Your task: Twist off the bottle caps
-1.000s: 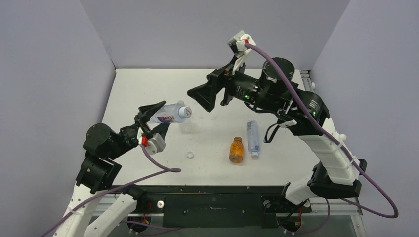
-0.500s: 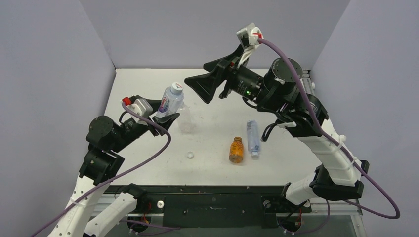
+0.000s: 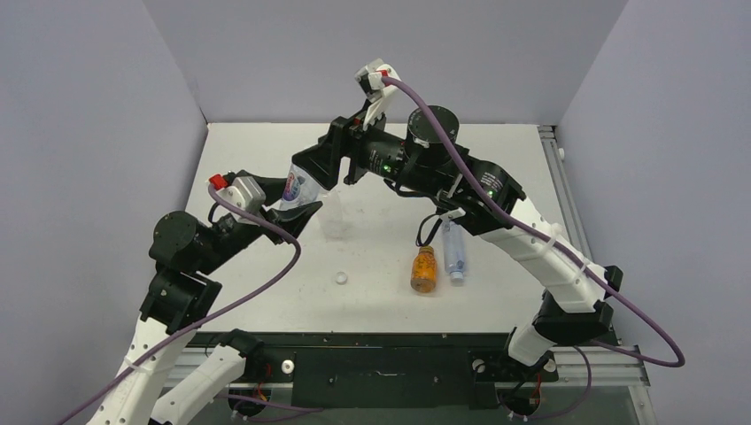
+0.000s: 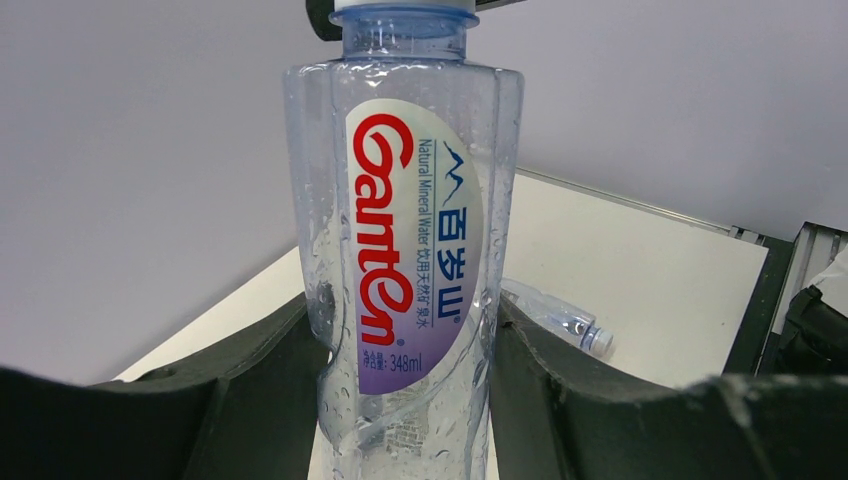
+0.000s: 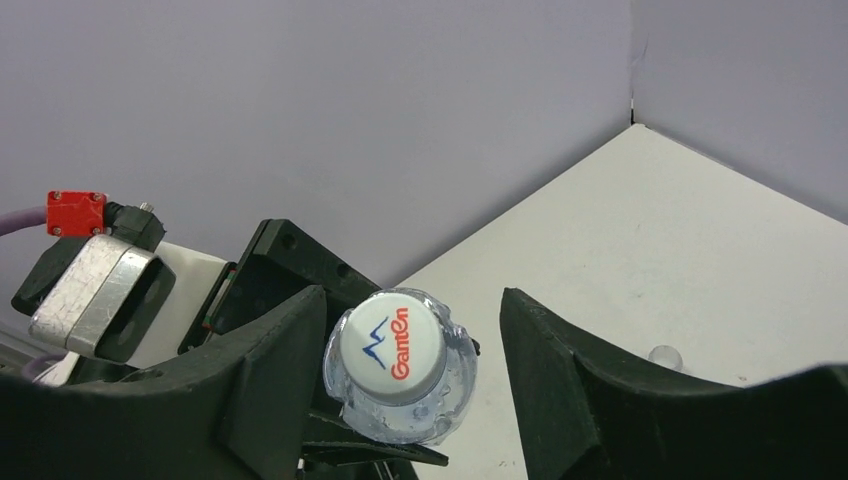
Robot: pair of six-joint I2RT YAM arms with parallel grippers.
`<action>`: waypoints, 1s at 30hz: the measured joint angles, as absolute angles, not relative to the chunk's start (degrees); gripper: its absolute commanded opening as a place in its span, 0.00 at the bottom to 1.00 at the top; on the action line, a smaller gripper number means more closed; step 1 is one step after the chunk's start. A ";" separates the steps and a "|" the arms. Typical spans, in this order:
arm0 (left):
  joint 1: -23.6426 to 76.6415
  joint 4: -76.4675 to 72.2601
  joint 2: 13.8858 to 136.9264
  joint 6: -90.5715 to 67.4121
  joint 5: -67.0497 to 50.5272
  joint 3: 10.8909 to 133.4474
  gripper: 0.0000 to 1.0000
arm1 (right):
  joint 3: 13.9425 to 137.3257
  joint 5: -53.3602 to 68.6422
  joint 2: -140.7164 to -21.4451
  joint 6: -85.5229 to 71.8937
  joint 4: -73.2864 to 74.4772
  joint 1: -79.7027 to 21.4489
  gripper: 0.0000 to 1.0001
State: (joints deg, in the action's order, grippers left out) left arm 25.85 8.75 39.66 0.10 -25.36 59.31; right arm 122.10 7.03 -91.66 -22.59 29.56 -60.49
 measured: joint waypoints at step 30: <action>25.85 7.44 39.75 -1.43 -25.54 60.27 0.00 | 126.45 6.63 -94.56 -21.76 29.65 -62.37 0.00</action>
